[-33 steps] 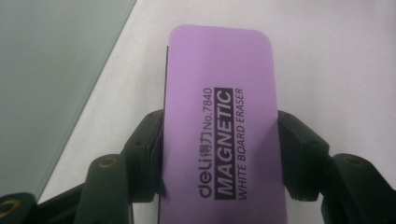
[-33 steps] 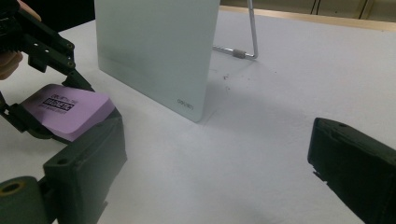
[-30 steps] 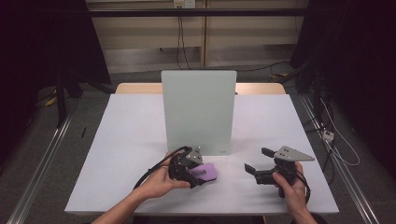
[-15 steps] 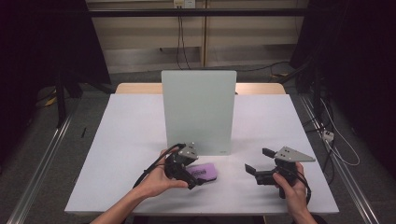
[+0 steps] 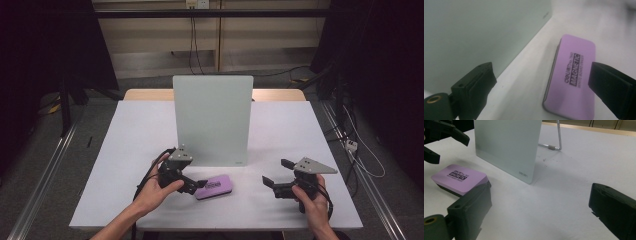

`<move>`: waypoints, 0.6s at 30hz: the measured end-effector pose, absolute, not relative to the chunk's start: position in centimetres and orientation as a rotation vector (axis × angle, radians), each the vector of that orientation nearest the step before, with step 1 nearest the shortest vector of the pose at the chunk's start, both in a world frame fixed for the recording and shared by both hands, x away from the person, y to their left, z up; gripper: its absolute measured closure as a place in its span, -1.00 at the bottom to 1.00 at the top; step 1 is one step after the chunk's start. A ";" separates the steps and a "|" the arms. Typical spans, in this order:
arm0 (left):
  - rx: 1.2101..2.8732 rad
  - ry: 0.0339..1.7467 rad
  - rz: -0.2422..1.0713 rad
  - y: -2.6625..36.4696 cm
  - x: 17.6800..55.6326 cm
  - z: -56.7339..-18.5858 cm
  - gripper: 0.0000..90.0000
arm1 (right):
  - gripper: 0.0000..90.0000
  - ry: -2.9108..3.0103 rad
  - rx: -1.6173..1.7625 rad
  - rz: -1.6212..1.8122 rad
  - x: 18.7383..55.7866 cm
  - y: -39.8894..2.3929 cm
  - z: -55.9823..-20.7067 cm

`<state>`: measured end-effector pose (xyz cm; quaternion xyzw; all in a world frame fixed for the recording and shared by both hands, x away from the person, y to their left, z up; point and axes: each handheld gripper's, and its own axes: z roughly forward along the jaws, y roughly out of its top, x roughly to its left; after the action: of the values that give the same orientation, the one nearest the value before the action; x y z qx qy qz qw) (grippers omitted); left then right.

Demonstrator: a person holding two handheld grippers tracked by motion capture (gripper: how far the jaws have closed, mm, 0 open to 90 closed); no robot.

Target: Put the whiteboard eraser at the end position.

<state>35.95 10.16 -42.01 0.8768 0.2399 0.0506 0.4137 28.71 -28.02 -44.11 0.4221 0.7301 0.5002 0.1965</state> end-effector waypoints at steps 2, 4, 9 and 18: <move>2.179 0.636 0.181 10.9 35.8 -42.0 -0.86 | -0.91 2.046 1.177 1.397 28.7 -28.0 -44.1; 2.167 0.665 0.210 11.8 35.6 -41.9 -0.86 | -0.91 2.043 1.178 1.400 28.6 -28.0 -44.1; 2.117 0.707 0.280 14.2 35.2 -41.4 -0.89 | -0.91 2.043 1.183 1.397 28.6 -28.0 -44.1; 2.014 0.803 0.339 17.8 34.1 -41.5 -0.88 | -0.91 2.043 1.187 1.386 28.5 -28.0 -44.2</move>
<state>34.09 17.81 -41.51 0.8168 0.3256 0.1376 0.4559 28.52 -28.01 -44.19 0.4247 0.7307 0.4958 0.1997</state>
